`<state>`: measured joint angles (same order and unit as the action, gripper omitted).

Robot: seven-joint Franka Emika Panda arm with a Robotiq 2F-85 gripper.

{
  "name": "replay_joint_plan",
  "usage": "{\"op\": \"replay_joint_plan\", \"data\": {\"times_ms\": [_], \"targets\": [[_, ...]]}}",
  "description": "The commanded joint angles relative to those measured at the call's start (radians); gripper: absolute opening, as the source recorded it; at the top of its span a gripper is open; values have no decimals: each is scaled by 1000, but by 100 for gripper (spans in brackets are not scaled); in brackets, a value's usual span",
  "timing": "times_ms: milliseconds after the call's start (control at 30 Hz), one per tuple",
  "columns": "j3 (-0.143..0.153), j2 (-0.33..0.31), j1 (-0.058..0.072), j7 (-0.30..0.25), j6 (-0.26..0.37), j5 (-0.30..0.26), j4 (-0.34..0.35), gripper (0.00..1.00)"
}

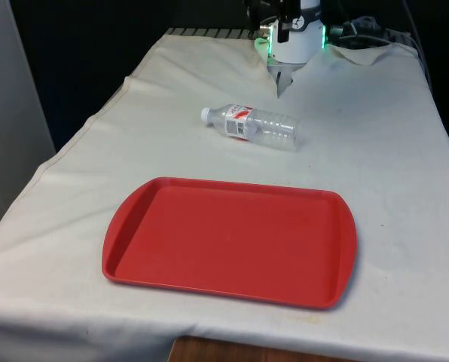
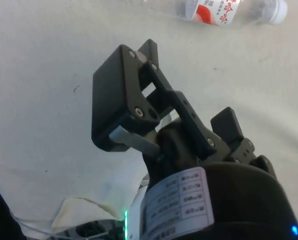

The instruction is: Place the bottle upright on the tray.

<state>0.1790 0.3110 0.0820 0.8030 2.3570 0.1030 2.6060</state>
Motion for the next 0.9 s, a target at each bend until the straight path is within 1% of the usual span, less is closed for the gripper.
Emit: {"op": "replay_joint_plan", "data": {"times_ms": [0, 33, 67, 300, 333, 367, 533, 600, 633, 667, 867], "targets": [[2, -4, 0, 6, 12, -7, 1, 100], [0, 0, 0, 0, 0, 0, 0, 100], [3, -6, 0, 10, 12, -8, 0, 100], [6, -12, 2, 54, 12, -20, -3, 100], [3, -9, 0, 52, 1, -9, -3, 100], [6, -13, 2, 59, 11, -23, -3, 100], [6, -14, 1, 85, 11, -34, -4, 100], [6, -15, 2, 90, 11, -35, -4, 100], [4, -11, 0, 88, 1, -24, -3, 100], [6, -15, 2, 95, 11, -37, -4, 100], [7, -16, 2, 121, 13, -60, -3, 100]]}}
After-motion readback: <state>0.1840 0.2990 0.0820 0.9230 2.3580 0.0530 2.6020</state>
